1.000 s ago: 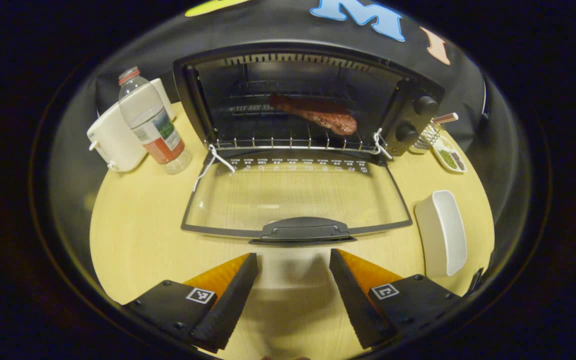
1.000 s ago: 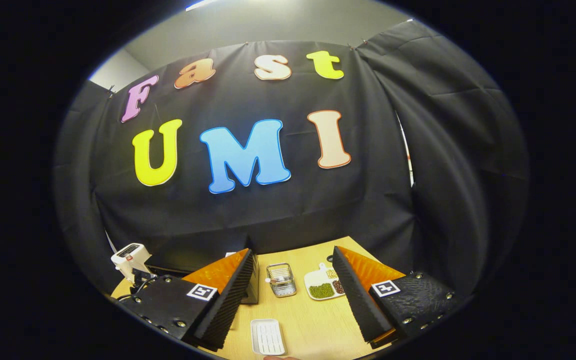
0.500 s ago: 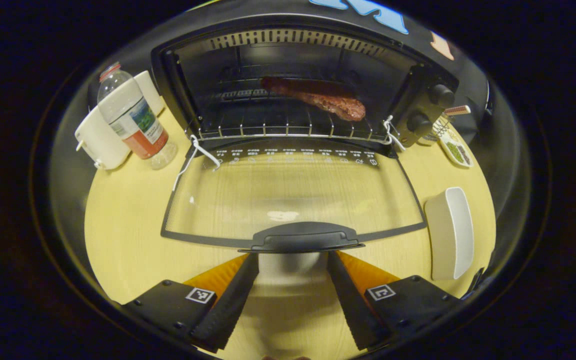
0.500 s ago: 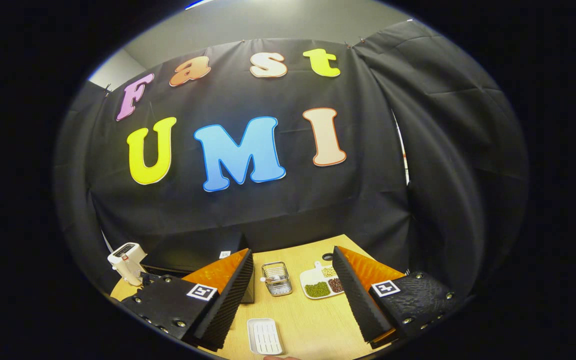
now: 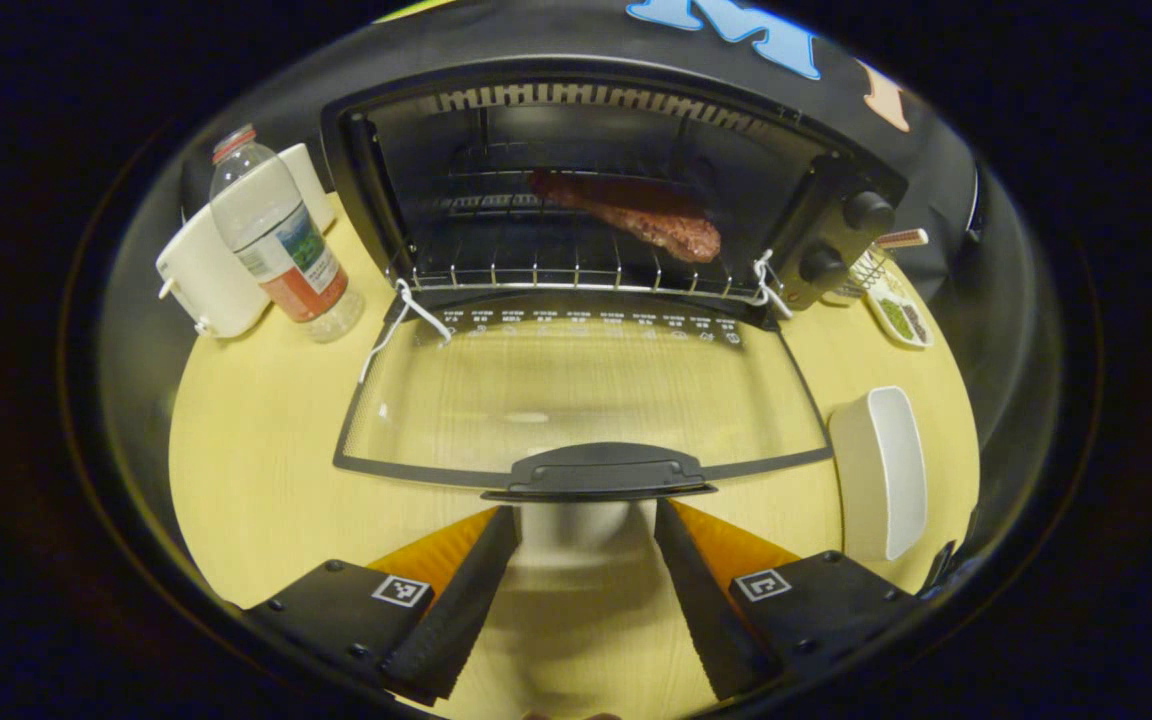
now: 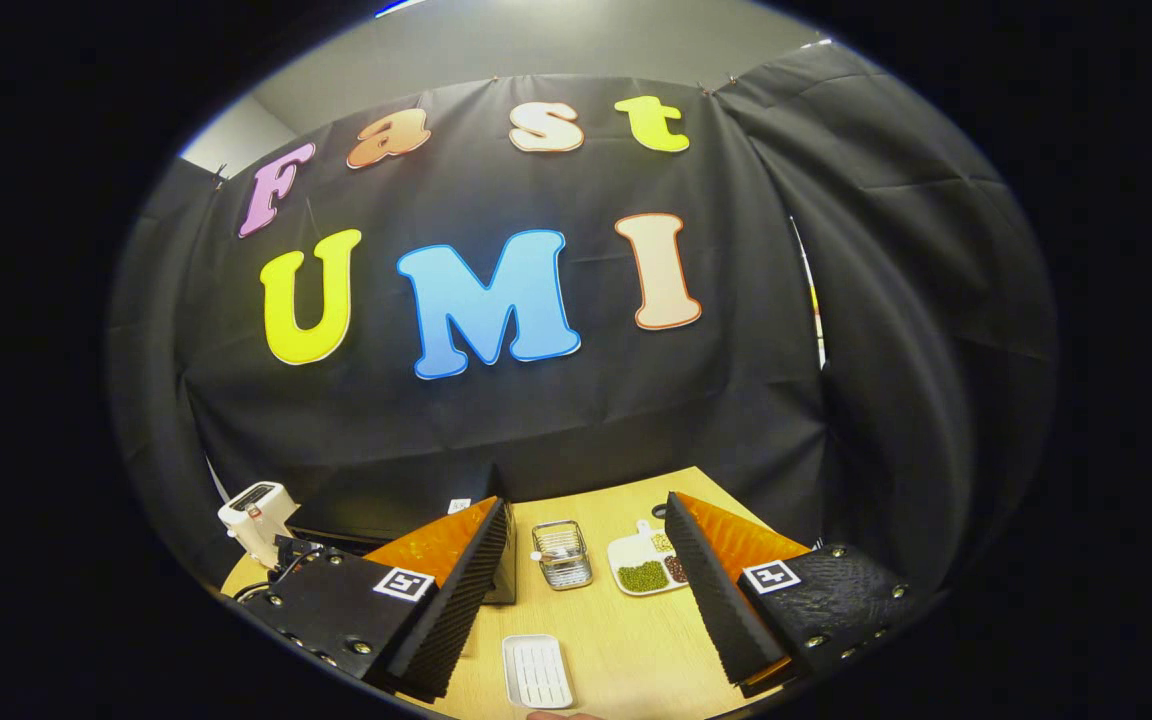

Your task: Open the electric oven with the left hand, put the food in, and close the electric oven.

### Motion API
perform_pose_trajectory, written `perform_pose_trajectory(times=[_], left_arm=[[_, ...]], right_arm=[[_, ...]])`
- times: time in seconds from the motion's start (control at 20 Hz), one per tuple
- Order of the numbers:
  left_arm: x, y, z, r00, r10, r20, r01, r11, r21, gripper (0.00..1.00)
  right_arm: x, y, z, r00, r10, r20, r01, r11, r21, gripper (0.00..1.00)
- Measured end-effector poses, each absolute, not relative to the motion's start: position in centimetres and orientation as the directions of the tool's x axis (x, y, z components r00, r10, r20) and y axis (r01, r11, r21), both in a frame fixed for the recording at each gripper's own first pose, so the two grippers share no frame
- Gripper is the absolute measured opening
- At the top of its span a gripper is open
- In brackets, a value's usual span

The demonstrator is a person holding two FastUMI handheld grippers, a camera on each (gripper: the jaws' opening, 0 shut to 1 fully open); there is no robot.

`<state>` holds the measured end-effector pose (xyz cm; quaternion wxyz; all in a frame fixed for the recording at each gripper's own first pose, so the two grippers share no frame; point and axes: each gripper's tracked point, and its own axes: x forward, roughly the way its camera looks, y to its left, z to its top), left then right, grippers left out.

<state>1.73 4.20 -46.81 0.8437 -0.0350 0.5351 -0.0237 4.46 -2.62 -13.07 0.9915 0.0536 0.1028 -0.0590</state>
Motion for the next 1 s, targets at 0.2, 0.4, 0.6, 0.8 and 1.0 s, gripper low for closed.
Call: perform_pose_trajectory(times=[0.2,0.4,0.6,0.8,1.0], left_arm=[[1.8,4.2,-46.5,0.437,-0.074,-0.896,0.011,0.997,-0.076,0.94],[1.1,4.3,-46.7,0.420,-0.074,-0.904,-0.005,0.996,-0.084,0.94],[1.0,4.3,-47.5,0.404,-0.068,-0.912,0.001,0.997,-0.074,0.94],[2.1,4.2,-46.8,0.427,-0.065,-0.902,0.015,0.998,-0.065,0.96],[2.3,4.2,-46.3,0.434,-0.053,-0.900,0.037,0.998,-0.040,0.92]], right_arm=[[4.3,-2.1,-12.9,0.975,-0.090,-0.204,0.112,0.989,0.097,0.96],[3.8,-2.3,-13.1,0.974,-0.090,-0.208,0.113,0.988,0.102,0.96],[3.4,-2.8,-13.8,0.969,-0.093,-0.228,0.122,0.986,0.116,0.96],[3.0,-3.3,-13.8,0.967,-0.100,-0.234,0.132,0.984,0.122,0.96],[2.7,-3.4,-14.0,0.966,-0.095,-0.241,0.128,0.984,0.123,0.96]])
